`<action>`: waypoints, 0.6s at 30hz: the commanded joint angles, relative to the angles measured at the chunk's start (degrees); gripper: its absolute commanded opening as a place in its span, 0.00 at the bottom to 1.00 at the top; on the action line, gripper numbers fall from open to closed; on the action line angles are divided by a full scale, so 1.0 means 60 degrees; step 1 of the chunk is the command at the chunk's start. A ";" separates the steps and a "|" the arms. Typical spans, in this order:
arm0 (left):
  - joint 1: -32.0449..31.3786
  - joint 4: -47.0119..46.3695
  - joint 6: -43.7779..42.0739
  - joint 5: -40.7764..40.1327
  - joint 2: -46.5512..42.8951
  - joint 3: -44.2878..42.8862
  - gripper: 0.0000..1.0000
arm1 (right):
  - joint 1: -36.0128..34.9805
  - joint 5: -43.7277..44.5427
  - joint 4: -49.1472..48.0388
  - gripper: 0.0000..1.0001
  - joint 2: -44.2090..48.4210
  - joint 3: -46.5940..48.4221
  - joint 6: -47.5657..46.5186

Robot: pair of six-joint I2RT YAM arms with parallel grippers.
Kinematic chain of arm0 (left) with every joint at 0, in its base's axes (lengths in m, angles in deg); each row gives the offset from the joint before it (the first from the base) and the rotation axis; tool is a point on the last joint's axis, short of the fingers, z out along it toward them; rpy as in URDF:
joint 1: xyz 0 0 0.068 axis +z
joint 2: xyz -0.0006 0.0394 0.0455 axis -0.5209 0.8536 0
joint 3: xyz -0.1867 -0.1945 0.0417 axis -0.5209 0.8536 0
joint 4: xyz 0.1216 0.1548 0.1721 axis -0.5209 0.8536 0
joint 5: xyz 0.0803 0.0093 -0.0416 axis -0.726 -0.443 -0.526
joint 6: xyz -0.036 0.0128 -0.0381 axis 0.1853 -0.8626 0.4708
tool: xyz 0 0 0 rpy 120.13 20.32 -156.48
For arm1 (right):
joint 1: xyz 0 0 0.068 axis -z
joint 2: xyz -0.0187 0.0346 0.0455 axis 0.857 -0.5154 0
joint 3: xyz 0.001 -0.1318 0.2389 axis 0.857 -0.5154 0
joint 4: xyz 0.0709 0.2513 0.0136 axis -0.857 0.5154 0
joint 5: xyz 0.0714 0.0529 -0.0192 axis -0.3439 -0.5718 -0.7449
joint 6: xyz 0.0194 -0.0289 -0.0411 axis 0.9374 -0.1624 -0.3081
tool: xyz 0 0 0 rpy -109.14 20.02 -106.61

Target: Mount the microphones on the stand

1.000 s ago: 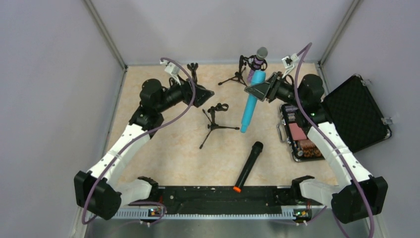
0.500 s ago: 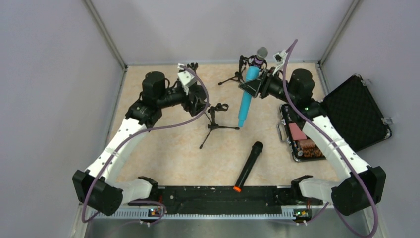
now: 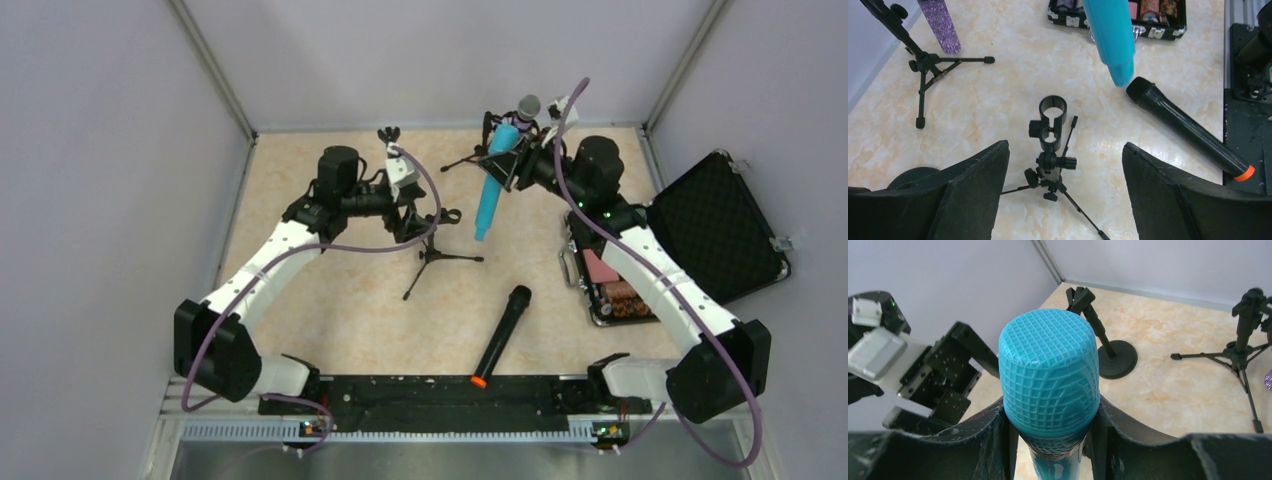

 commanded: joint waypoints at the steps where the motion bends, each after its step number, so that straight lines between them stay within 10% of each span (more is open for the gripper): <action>1: -0.0103 -0.1795 -0.0558 -0.0322 -0.0866 0.1165 0.89 | -0.0186 0.0183 -0.1170 0.00 -0.0161 0.0833 -0.0429; 18: -0.0287 -0.2612 -0.0267 0.0034 -0.0507 0.1711 0.83 | -0.0760 -0.0139 -0.5091 0.00 -0.0781 0.0012 -0.1150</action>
